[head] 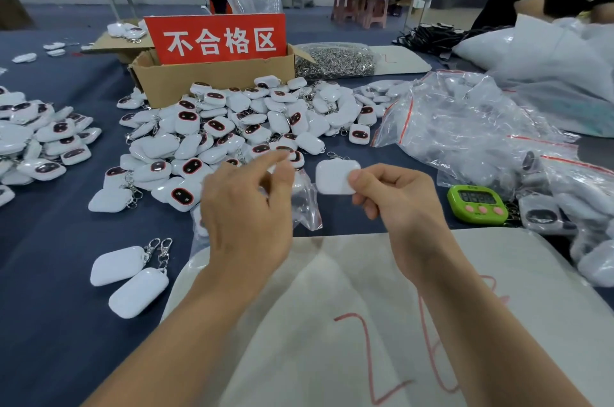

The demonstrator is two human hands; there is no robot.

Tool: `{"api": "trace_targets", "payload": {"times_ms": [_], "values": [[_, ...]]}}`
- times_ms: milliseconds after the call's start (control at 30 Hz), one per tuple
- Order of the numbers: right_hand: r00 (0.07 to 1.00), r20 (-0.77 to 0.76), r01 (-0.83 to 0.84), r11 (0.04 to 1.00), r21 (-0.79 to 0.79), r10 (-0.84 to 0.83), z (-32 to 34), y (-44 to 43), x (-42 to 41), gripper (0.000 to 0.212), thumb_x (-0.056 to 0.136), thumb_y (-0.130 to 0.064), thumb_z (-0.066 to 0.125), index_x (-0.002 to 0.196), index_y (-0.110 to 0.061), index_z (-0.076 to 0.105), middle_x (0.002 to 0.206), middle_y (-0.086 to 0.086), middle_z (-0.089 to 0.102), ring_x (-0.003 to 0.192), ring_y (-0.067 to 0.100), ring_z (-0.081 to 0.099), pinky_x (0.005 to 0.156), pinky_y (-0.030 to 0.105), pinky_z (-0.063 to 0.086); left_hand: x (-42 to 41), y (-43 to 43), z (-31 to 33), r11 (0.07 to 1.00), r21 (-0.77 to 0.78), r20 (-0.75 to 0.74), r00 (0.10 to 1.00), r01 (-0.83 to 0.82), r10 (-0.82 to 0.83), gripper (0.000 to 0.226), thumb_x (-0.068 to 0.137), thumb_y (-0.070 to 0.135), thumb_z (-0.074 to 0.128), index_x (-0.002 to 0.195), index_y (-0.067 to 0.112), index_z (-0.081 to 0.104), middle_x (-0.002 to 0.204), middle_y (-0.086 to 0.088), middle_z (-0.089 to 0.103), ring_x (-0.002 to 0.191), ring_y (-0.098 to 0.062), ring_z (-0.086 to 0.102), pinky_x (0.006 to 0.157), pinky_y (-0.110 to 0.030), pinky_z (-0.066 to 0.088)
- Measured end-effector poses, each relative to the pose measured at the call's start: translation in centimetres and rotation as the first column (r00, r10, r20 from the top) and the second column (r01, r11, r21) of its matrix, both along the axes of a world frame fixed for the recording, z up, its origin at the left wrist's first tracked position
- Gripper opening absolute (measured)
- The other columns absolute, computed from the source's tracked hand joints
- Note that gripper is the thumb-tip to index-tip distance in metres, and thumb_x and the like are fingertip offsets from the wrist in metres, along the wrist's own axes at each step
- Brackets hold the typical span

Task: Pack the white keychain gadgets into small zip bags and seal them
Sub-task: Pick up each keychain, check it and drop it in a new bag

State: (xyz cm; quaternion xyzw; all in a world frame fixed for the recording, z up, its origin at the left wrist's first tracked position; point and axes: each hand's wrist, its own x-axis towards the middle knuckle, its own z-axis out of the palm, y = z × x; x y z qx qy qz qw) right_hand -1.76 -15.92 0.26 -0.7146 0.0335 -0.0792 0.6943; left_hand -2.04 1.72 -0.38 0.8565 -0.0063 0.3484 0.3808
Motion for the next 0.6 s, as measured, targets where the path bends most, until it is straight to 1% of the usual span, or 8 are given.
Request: {"api": "trace_targets", "payload": {"times_ms": [67,133,200,267,333,400,533,600], "values": [[0.995,-0.04,0.089,0.996,0.012,-0.089,-0.2,-0.3,0.3,0.033,0.09,-0.022,0.077,0.059,-0.016,0.066,0.063,0.007,0.058,0.059,0.019,0.038,0.055,0.023,0.034,0.6,0.9,0.3,0.992,-0.032,-0.038,0.992,-0.125,0.124,0.027,0.094,0.023,0.059,0.112,0.034,0.075,0.076,0.014,0.064,0.085,-0.016,0.046,0.087,-0.032,0.032],[0.989,-0.057,0.134,0.991,-0.021,-0.135,-0.3,-0.3,0.5,0.035,0.089,-0.025,0.077,0.057,-0.018,0.065,0.063,0.006,0.057,0.061,0.019,0.038,0.06,0.03,0.033,0.9,1.7,0.4,0.987,-0.055,-0.073,0.987,-0.151,0.146,0.031,0.086,0.017,0.06,0.108,0.035,0.073,0.078,0.014,0.061,0.086,-0.017,0.048,0.088,-0.035,0.036],[0.986,-0.064,0.147,0.987,-0.06,-0.151,-0.5,-0.2,0.6,0.035,0.088,-0.027,0.078,0.057,-0.019,0.066,0.061,0.003,0.056,0.058,0.016,0.038,0.06,0.03,0.033,0.7,1.6,0.5,0.994,-0.027,-0.125,0.987,-0.104,0.1,0.031,0.081,0.029,0.056,0.106,0.036,0.072,0.078,0.013,0.06,0.084,-0.014,0.048,0.089,-0.037,0.037],[0.985,-0.078,0.149,0.985,-0.086,-0.156,-0.6,-0.2,0.7,0.033,0.087,-0.029,0.079,0.058,-0.021,0.067,0.059,-0.001,0.056,0.053,0.012,0.038,0.056,0.028,0.033,0.4,0.7,0.4,0.998,0.045,-0.154,0.987,-0.041,0.047,0.037,0.08,0.044,0.052,0.112,0.038,0.068,0.074,0.013,0.058,0.078,-0.012,0.049,0.087,-0.032,0.03],[0.983,-0.089,0.149,0.983,-0.106,-0.159,-0.7,-0.2,0.7,0.029,0.086,-0.03,0.08,0.06,-0.022,0.071,0.058,-0.004,0.058,0.05,0.009,0.039,0.055,0.027,0.035,-0.1,-0.3,0.2,0.992,0.127,-0.143,0.99,0.015,0.003,0.043,0.081,0.053,0.053,0.12,0.036,0.057,0.068,0.014,0.053,0.072,-0.01,0.049,0.085,-0.028,0.025],[0.986,-0.074,0.144,0.985,-0.097,-0.151,-0.8,-0.3,0.7,0.022,0.085,-0.028,0.081,0.064,-0.022,0.074,0.059,-0.004,0.061,0.051,0.008,0.042,0.055,0.024,0.038,-0.4,-1.1,0.0,0.985,0.159,-0.121,0.992,0.067,-0.048,0.044,0.081,0.053,0.056,0.12,0.032,0.051,0.063,0.014,0.047,0.066,-0.009,0.048,0.084,-0.029,0.028],[0.993,-0.089,0.073,0.997,0.0,-0.073,-0.6,-0.4,0.5,0.018,0.087,-0.017,0.079,0.068,-0.018,0.079,0.062,0.0,0.067,0.052,0.01,0.05,0.052,0.018,0.044,-0.4,-1.2,-0.3,0.98,0.178,-0.107,0.992,0.086,-0.068,0.036,0.079,0.042,0.063,0.11,0.026,0.055,0.061,0.014,0.042,0.064,-0.013,0.047,0.082,-0.031,0.031],[0.99,-0.127,0.068,0.997,0.042,-0.062,-0.6,-0.3,0.5,0.022,0.09,-0.016,0.077,0.067,-0.015,0.077,0.064,0.002,0.07,0.052,0.012,0.054,0.053,0.021,0.046,-0.4,-1.0,-0.2,0.986,0.148,-0.107,0.992,0.076,-0.06,0.034,0.077,0.035,0.063,0.109,0.026,0.054,0.061,0.013,0.044,0.064,-0.005,0.046,0.079,-0.028,0.027]]}}
